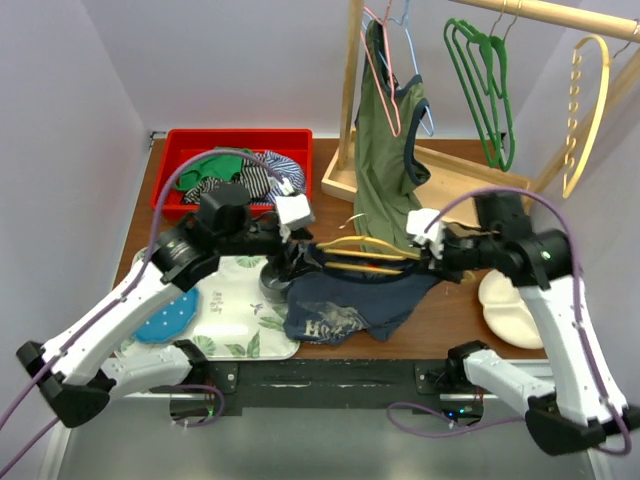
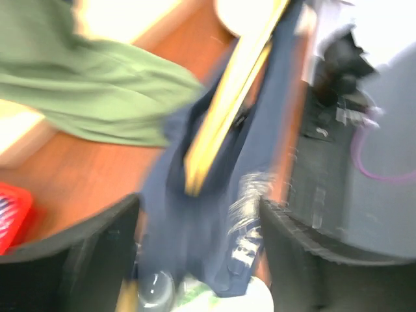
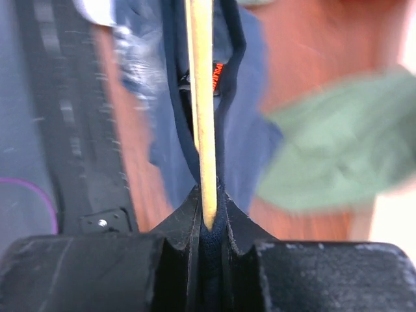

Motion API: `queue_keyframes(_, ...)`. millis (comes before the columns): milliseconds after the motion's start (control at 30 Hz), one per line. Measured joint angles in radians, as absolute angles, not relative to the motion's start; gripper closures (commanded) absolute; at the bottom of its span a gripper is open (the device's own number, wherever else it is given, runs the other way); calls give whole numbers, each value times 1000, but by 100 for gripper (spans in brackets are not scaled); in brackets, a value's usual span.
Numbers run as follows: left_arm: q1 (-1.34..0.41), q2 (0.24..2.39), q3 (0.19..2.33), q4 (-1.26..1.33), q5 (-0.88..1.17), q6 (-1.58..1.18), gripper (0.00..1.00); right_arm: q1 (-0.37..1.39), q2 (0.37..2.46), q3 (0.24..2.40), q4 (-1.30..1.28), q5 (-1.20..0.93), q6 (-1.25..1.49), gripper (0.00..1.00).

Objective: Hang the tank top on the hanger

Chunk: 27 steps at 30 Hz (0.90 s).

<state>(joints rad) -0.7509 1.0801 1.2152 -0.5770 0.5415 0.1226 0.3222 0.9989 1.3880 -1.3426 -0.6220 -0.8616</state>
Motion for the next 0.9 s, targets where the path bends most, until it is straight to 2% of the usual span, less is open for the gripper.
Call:
queue_keyframes(100, -747, 987, 1212, -547, 433, 118, 3, 204, 883, 1391, -1348, -551, -822, 100)
queue_keyframes(333, -747, 777, 1168, -461, 220, 118, 1, -17, 704, 1421, -1369, -392, -729, 100)
queue_keyframes(900, -747, 740, 1044, -451, 151, 120, 0, -117, 669, 1448, -1393, 0, -552, 100)
